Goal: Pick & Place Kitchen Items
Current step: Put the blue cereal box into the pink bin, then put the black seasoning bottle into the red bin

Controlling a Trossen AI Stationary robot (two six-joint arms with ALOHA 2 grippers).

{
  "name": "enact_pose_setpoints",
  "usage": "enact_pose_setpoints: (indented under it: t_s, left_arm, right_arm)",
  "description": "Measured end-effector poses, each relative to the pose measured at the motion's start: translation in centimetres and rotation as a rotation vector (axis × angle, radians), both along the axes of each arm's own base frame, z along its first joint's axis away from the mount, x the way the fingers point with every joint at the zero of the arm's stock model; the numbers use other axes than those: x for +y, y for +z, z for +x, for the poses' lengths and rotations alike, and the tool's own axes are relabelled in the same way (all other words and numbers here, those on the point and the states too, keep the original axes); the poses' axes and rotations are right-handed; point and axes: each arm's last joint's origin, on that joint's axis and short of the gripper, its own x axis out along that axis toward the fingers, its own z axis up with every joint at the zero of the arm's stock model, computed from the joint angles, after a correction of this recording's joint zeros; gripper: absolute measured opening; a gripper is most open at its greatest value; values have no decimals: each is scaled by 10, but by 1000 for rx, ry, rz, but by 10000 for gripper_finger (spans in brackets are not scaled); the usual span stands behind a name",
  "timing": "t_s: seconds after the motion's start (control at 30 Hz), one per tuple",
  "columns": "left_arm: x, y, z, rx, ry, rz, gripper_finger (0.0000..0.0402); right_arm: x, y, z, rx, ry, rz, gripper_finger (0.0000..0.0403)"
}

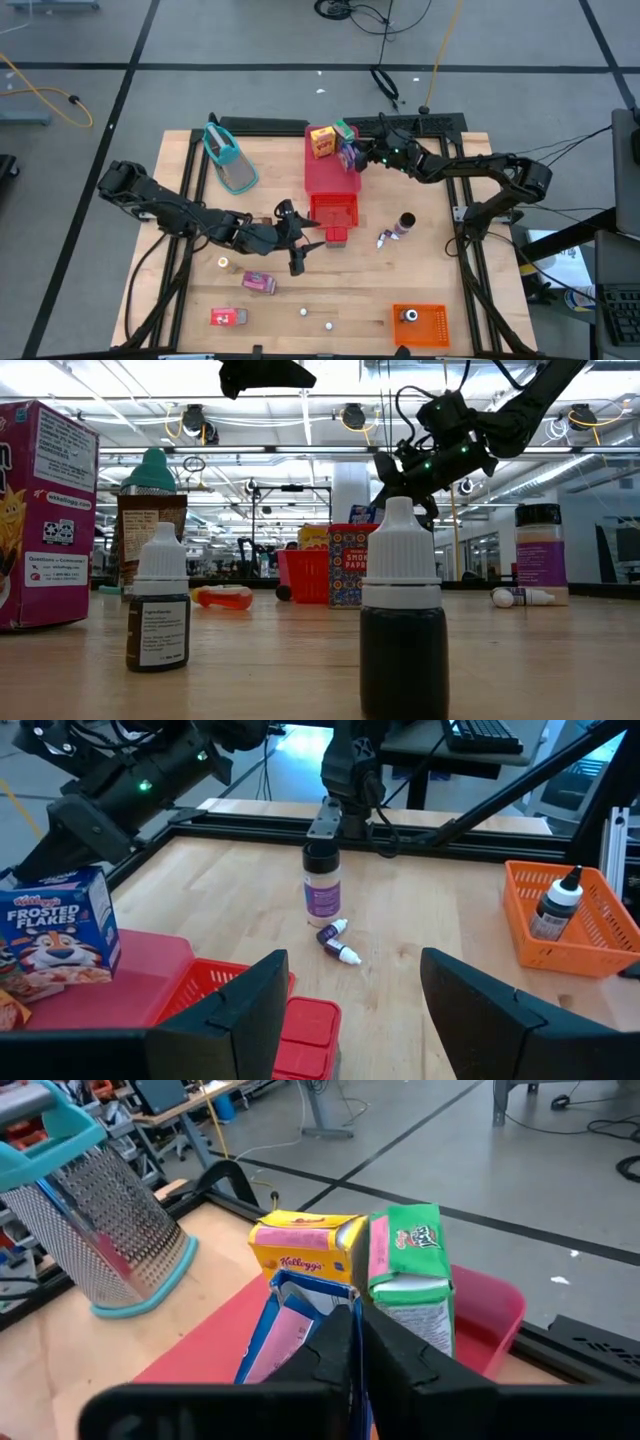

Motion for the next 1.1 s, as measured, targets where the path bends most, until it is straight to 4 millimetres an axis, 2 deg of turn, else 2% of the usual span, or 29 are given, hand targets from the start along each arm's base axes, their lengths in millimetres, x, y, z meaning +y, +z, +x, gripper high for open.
enact_pose_setpoints:
  t_s: [0.53,0.73,0.9,1.1]
  left_arm:
    - [0,0,0,0,0,0,228]
    - [0,0,0,1,-1,2,227]
    - [0,-1,0,8,-1,5,228]
    - [0,-2,-1,16,0,7,227]
  right_arm:
    - [0,0,0,2,-1,2,88]
    - [1,0,0,5,15,-2,102]
    - [8,7,1,-14,212,-6,101]
    - [30,22,1,-32,429,-36,106]
